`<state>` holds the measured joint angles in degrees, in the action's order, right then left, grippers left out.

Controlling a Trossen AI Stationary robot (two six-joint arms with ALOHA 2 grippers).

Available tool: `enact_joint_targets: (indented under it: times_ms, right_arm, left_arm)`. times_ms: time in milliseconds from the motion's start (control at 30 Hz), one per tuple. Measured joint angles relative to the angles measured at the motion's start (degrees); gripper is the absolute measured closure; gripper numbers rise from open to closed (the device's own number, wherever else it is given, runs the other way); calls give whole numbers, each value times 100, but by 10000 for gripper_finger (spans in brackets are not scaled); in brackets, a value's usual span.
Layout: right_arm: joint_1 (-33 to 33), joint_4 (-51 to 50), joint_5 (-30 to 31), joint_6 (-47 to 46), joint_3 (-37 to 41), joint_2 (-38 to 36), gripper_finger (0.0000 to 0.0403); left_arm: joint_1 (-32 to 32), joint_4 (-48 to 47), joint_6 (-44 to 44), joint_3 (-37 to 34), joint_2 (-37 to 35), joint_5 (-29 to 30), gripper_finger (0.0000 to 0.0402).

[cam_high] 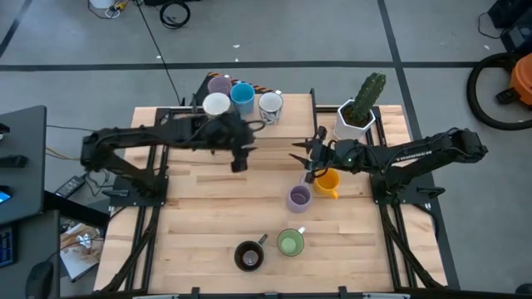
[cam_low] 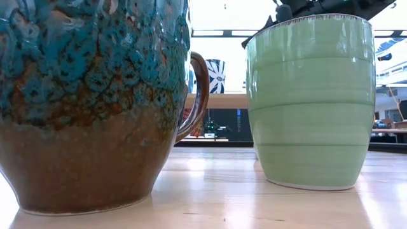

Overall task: Place coffee mugs
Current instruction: Put the patterned blue mug on the shelf

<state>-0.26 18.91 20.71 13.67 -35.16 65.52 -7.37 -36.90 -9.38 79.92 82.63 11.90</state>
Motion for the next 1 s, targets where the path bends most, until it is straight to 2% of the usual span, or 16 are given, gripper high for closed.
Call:
enact_joint_targets:
  times_ms: [100, 233, 400, 533, 767, 867, 1000]
  right_arm:
    - [-109, -8, -243, -103, 0, 0, 239]
    - [-204, 90, -282, -201, -2, 228, 238]
    - [-306, 842, 180, -150, -77, 881, 223]
    - [-498, 816, 457, -184, -414, 1258, 191]
    - [-911, 629, 904, -325, -946, 1793, 115]
    - [-1143, 340, 791, -506, -1199, 1886, 85]
    - [-1436, -226, 293, -858, -1522, 2024, 61]
  left_arm:
    - [178, 364, 347, -663, -432, 3, 241]
    - [443, 966, 777, -1589, -843, 6, 241]
    - [743, 1839, 1010, -2610, -1172, 100, 242]
    - [949, 2456, 1040, -3271, -1360, 289, 242]
    - [1208, 3353, 1209, -4137, -1519, 405, 242]
    - [1355, 3557, 1222, -4393, -1573, 474, 242]
    - [1501, 4048, 1195, -4705, -1613, 703, 242]
